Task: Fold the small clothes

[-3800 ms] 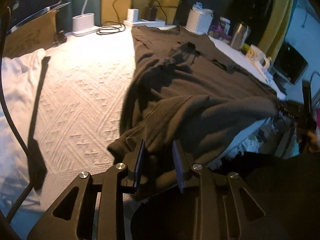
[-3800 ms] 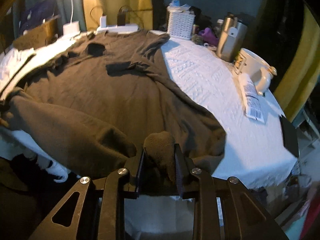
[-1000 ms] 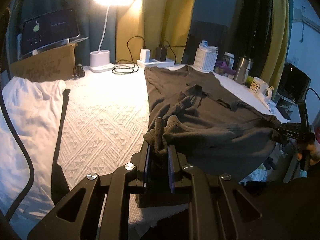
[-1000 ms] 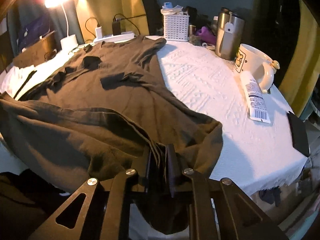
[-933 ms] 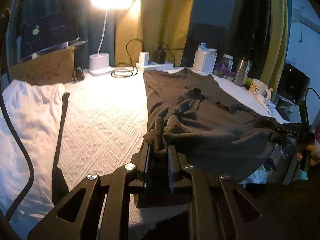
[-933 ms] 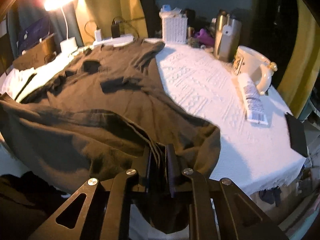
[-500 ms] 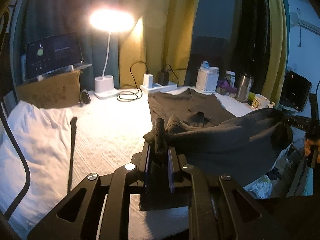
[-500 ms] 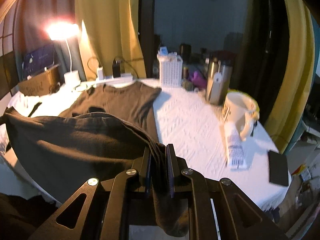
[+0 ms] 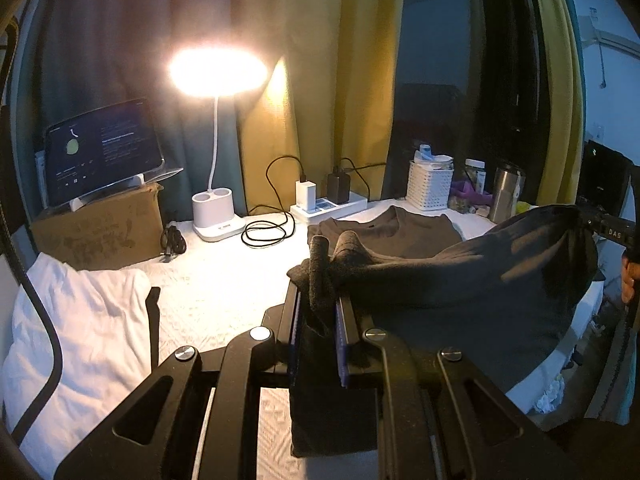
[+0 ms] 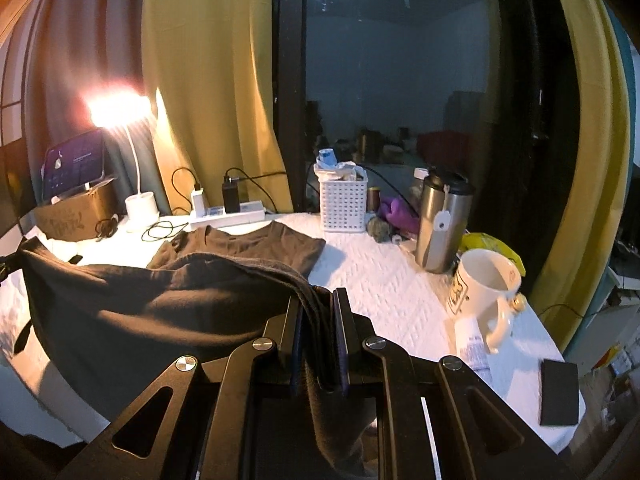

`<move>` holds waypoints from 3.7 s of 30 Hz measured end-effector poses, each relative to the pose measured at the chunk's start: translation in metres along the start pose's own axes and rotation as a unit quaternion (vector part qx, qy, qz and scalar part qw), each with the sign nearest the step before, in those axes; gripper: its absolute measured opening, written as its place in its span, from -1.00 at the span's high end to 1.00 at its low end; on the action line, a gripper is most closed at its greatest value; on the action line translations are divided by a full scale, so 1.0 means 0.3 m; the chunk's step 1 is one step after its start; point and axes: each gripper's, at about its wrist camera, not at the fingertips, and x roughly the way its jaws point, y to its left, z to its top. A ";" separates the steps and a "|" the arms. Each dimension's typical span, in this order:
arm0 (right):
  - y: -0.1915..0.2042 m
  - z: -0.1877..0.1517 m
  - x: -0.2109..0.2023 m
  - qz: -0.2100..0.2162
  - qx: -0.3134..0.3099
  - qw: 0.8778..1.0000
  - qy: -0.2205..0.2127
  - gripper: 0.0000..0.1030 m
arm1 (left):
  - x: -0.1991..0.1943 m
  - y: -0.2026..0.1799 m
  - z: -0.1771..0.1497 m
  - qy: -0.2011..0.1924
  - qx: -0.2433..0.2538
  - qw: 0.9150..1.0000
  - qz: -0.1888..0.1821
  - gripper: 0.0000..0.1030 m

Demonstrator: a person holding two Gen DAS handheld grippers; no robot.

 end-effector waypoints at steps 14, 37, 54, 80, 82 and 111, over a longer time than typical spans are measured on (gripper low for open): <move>-0.041 0.114 0.194 0.006 0.011 1.000 0.008 0.73 | 0.147 0.049 0.107 0.011 -0.005 1.000 0.019 0.74; -0.138 0.257 0.685 0.013 0.028 0.998 0.053 0.73 | 0.575 0.100 0.262 0.050 0.012 0.997 0.051 0.74; -0.141 0.227 1.114 0.002 0.025 0.991 0.131 0.73 | 0.957 0.221 0.188 0.159 -0.026 0.985 0.070 0.71; -0.253 0.158 0.871 -0.090 0.016 0.988 0.127 -0.38 | 0.699 0.251 -0.013 0.214 -0.103 0.970 0.053 -0.36; -0.262 0.143 0.857 -0.081 0.015 0.988 0.131 -0.37 | 0.663 0.223 -0.040 0.217 -0.104 0.970 0.036 -0.36; -0.192 0.237 1.073 0.077 -0.061 0.978 0.186 0.25 | 0.676 0.155 -0.049 0.221 -0.082 0.971 0.045 -0.37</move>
